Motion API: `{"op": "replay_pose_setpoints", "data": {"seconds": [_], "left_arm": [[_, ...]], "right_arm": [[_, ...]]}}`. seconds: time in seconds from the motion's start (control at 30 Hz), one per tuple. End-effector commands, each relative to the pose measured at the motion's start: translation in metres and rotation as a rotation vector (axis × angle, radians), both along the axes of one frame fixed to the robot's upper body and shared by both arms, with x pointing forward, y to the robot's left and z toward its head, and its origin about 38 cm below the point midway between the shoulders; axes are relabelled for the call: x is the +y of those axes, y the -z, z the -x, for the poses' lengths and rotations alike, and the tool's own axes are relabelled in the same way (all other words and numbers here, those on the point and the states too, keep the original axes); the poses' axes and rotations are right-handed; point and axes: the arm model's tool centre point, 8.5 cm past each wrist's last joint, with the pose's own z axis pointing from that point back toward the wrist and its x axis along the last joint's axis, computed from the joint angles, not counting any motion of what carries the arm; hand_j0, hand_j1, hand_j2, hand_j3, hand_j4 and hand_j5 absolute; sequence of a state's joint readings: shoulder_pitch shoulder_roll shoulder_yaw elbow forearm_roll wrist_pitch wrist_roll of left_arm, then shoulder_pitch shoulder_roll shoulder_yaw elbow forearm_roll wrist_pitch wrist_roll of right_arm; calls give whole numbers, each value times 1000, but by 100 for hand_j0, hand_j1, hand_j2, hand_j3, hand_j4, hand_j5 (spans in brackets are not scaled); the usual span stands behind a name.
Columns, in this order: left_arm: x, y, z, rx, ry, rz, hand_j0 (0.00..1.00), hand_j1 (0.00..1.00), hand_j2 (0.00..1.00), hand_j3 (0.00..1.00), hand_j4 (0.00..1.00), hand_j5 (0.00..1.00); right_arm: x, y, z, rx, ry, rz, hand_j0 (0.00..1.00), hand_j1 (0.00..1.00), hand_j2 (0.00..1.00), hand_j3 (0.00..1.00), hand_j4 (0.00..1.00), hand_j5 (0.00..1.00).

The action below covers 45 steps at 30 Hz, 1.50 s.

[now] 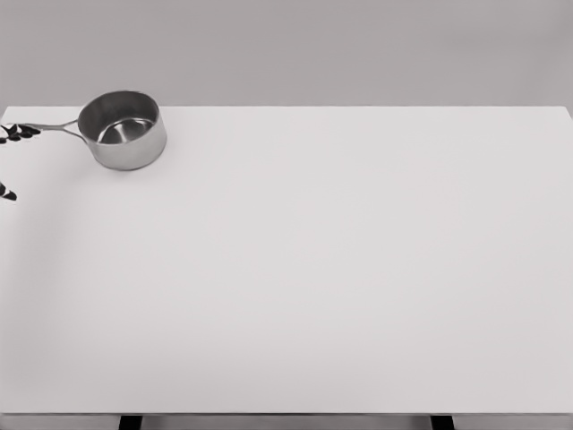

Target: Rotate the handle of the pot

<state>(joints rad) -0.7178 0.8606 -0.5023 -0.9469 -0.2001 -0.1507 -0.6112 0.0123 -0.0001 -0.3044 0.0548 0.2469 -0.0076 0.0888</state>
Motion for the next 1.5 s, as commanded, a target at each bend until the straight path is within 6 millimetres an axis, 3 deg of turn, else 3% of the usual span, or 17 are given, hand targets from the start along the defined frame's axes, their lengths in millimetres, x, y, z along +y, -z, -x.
{"op": "replay_pose_setpoints", "data": {"seconds": [0.0,0.43,0.53,0.67,0.9,0.93,1.0,1.1,1.17,1.23,1.33,1.47], "left_arm": [[1,7,-1,15,-11,-4,100,100,100,100,100,100],[2,10,-1,18,-18,2,100,100,100,100,100,100],[-24,-8,-6,-41,81,-3,100,100,100,100,100,100],[-30,-6,7,-80,235,21,100,100,100,100,100,100],[-20,4,20,-46,221,26,100,100,100,100,100,100],[-15,3,24,-41,220,13,100,100,100,100,100,100],[-26,-1,32,-62,290,36,100,100,100,100,100,100],[-34,-6,63,-88,443,71,100,100,100,100,100,100],[-42,-17,74,-159,533,82,100,100,100,100,100,100],[-37,-27,83,-211,519,95,100,100,100,100,100,100],[-32,-40,89,-291,489,137,100,100,100,100,100,100],[-44,-44,83,-437,452,301,100,100,100,100,100,100]], "right_arm": [[0,0,0,0,1,0,100,100,100,100,100,100],[0,0,0,0,1,0,100,100,100,100,100,100],[0,0,0,0,1,0,100,100,100,100,100,100],[0,0,0,0,1,0,100,100,100,100,100,100],[0,0,0,0,1,0,100,100,100,100,100,100],[0,0,0,0,-1,0,100,100,100,100,100,100],[0,0,0,0,1,0,100,100,100,100,100,100],[0,0,0,0,1,0,100,100,100,100,100,100],[0,0,0,0,-1,0,100,100,100,100,100,100],[0,0,0,-1,1,0,100,100,100,100,100,100],[0,0,0,-1,-1,0,100,100,100,100,100,100],[0,0,0,0,-1,0,100,100,100,100,100,100]]}}
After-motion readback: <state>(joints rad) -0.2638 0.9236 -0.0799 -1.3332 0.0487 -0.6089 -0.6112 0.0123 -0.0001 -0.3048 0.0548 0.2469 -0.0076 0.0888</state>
